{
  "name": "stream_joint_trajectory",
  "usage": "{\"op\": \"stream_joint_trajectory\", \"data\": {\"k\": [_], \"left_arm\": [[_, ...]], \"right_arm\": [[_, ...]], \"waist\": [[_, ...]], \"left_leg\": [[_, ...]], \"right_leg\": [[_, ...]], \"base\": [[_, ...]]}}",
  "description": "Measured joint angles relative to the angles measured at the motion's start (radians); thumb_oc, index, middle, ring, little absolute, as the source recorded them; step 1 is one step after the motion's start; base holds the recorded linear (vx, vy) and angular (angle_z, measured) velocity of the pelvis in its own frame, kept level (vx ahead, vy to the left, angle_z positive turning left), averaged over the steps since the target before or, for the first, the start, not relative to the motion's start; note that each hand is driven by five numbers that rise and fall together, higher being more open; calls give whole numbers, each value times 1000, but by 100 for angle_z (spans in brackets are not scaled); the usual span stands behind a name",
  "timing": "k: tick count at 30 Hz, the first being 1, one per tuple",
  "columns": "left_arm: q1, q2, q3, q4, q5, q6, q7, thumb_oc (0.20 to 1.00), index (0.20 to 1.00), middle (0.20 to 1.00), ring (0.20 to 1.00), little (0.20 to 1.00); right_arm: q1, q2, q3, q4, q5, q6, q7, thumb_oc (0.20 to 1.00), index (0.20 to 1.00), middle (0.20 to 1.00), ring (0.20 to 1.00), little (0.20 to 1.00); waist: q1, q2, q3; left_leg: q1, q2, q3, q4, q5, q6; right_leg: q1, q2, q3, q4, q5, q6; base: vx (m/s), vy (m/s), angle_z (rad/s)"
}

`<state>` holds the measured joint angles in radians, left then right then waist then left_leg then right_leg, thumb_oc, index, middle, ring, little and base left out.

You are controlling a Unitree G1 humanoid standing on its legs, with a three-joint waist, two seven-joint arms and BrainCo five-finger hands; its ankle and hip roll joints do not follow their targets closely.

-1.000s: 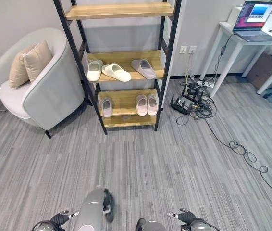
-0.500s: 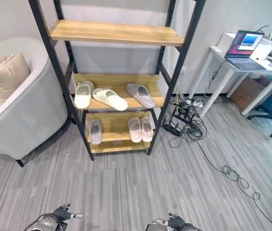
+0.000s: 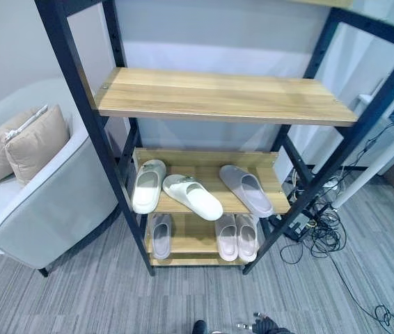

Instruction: Arrange the slippers neatly on the shoe rack.

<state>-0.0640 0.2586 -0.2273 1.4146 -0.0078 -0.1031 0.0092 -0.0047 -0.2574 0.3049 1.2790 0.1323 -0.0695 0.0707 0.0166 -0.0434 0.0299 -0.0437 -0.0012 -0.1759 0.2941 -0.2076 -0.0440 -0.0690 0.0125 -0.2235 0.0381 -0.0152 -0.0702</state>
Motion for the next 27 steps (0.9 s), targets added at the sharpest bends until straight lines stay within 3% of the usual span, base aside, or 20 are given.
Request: {"op": "stream_joint_trajectory", "data": {"k": [1, 2, 3, 5, 6, 7, 9, 10, 11, 12, 14, 15, 18, 21, 27], "left_arm": [[-18, -17, -4, 0, 0, -2, 0, 1000, 1000, 1000, 1000, 1000], [-17, -25, -4, 0, -1, -4, 0, 1000, 1000, 1000, 1000, 1000], [-22, -30, 1, -1, -7, -15, 15, 1000, 1000, 1000, 1000, 1000], [-28, -31, -3, -1, -6, -17, 21, 1000, 1000, 1000, 1000, 1000], [-24, -30, -3, -12, -10, -18, 23, 1000, 1000, 1000, 1000, 1000], [-3, -28, -1, -18, -6, -17, 25, 1000, 1000, 1000, 1000, 1000], [21, -20, 9, 1, 28, -14, 18, 1000, 1000, 1000, 1000, 1000], [48, -13, 25, 3, 42, -13, 17, 1000, 1000, 1000, 1000, 1000], [89, 23, 36, -5, 55, -12, 6, 1000, 1000, 1000, 1000, 1000], [75, 55, 37, -12, 66, -9, -1, 1000, 1000, 1000, 1000, 1000], [68, 75, 85, -44, 65, -18, 1, 1000, 1000, 1000, 1000, 1000], [66, 73, 80, -49, 64, -20, 2, 1000, 1000, 1000, 1000, 1000], [59, 11, 69, -62, 62, -22, 14, 1000, 1000, 1000, 1000, 1000], [87, -31, 68, -66, 62, -33, 21, 1000, 1000, 1000, 1000, 1000], [129, -44, 57, -67, 76, -38, 41, 1000, 1000, 1000, 1000, 1000]], "right_arm": [[-6, 1, 1, 10, 0, 0, -2, 1000, 1000, 1000, 1000, 1000], [-18, 1, 3, 16, 0, 0, -3, 1000, 1000, 1000, 1000, 1000], [-43, 2, 21, 21, -1, -3, -14, 1000, 1000, 1000, 1000, 1000], [-66, 2, 18, 15, -1, -9, -23, 1000, 1000, 1000, 1000, 1000], [-77, -4, 15, 4, -1, -15, -32, 1000, 1000, 1000, 1000, 1000], [-86, -17, 3, -33, -1, -20, -38, 1000, 1000, 1000, 1000, 1000], [-27, -73, -32, -152, 4, -38, -23, 1000, 1000, 1000, 1000, 1000], [24, -146, -54, -272, 24, -65, -1, 1000, 1000, 1000, 1000, 1000], [65, -224, -64, -444, 39, -64, 4, 1000, 1000, 1000, 1000, 1000], [104, -217, -101, -559, 20, -62, -17, 1000, 1000, 1000, 1000, 1000], [227, -189, -93, -835, -37, -67, -25, 1000, 1000, 1000, 1000, 1000], [244, -151, -71, -865, -64, -100, -17, 1000, 1000, 1000, 1000, 1000], [186, -86, -97, -713, -80, -102, -48, 1000, 1000, 1000, 1000, 1000], [235, -89, -110, -735, -101, -102, -77, 1000, 1000, 1000, 1000, 1000], [201, -200, -108, -786, -305, -128, -181, 1000, 1000, 1000, 1000, 1000]], "waist": [[4, -5, 13], [11, -11, 23], [30, -29, 38], [28, -31, 45], [31, -24, 48], [27, -6, 45], [-18, 3, 42], [-36, 29, 29], [-71, 0, 30], [-85, -21, 29], [-79, -33, 30], [-80, -38, 26], [-78, -37, 21], [-85, -5, 16], [-84, 9, 6]], "left_leg": [[-56, -20, 11, 151, 13, -22], [-75, -29, 15, 215, 24, -42], [-116, -28, 51, 217, 16, -37], [-139, 19, 35, -48, 76, -41], [-147, 53, 25, -201, 149, -45], [-128, 84, 29, -306, 205, -43], [-65, 65, 32, -316, 240, -26], [-11, 55, 32, -330, 270, -8], [35, 22, 84, -368, 284, 22], [38, 5, 93, -368, 279, 30], [65, -9, 104, -386, 274, 38], [80, -21, 109, -386, 261, 53], [77, -50, 116, -387, 255, 62], [80, -49, 116, -387, 251, 66], [85, -27, 118, -392, 248, 63]], "right_leg": [[45, -8, -10, -38, 15, -9], [66, -17, 0, -51, 12, -13], [101, -27, 23, -85, 15, -24], [130, -25, 21, -120, 15, -20], [132, -17, 32, -134, 16, 15], [137, -5, 60, -134, 8, 28], [169, -15, 94, -123, -12, 39], [173, -16, 113, -100, -34, 57], [173, -58, 159, -66, -60, 93], [169, -77, 160, -62, -62, 97], [176, -93, 157, -51, -64, 104], [184, -106, 157, -51, -72, 121], [195, -132, 158, -74, -80, 149], [200, -134, 158, -87, -78, 150], [215, -112, 158, -113, -65, 137]], "base": [[2, 14, 38], [15, 45, -7], [38, 36, -21], [112, 125, -14], [204, 205, -59], [171, 175, -79], [115, 169, -68], [105, 191, -86], [97, 174, -84], [78, 125, -57], [56, 80, -14], [64, 85, -17], [34, 39, -6], [44, 26, 0], [36, 14, -2]]}}
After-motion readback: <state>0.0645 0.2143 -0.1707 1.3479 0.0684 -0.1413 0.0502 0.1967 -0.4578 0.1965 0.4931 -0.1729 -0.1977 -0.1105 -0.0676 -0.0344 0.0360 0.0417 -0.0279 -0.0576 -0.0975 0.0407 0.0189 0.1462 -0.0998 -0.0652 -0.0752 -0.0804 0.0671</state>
